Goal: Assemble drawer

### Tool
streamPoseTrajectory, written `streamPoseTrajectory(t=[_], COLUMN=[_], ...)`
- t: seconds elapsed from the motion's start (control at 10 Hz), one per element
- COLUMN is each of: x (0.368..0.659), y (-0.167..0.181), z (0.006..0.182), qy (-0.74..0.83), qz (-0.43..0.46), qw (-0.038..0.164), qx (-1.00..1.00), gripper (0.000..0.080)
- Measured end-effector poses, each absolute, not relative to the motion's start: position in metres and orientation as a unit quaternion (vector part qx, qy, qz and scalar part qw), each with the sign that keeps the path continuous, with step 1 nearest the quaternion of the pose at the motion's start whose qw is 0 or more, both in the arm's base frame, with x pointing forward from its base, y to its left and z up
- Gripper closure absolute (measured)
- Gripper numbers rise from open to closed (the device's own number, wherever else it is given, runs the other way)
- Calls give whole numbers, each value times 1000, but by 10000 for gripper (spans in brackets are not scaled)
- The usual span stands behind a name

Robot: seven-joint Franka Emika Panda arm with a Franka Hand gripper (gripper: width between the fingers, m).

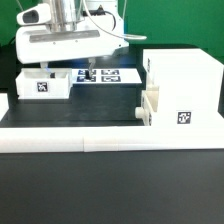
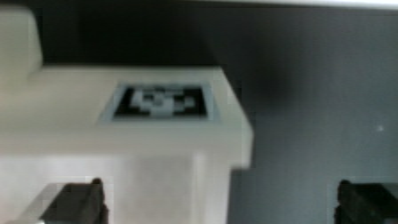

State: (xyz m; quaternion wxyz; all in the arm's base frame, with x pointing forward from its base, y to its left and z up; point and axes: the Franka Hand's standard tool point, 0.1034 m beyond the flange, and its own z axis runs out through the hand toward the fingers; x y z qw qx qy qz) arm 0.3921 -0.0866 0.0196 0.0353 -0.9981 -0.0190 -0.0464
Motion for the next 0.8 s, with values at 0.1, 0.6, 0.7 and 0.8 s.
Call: streamPoseTrajectory(t=[0.1, 0.6, 0.7, 0.8], x=[392, 382, 379, 378], y=[-86, -80, -86, -88], z=[19, 12, 9, 7], qy=[-20, -27, -25, -26], qz=[-46, -63, -64, -68], qw=[35, 18, 14, 11], qx=[-998, -998, -998, -997], gripper=[151, 151, 151, 151])
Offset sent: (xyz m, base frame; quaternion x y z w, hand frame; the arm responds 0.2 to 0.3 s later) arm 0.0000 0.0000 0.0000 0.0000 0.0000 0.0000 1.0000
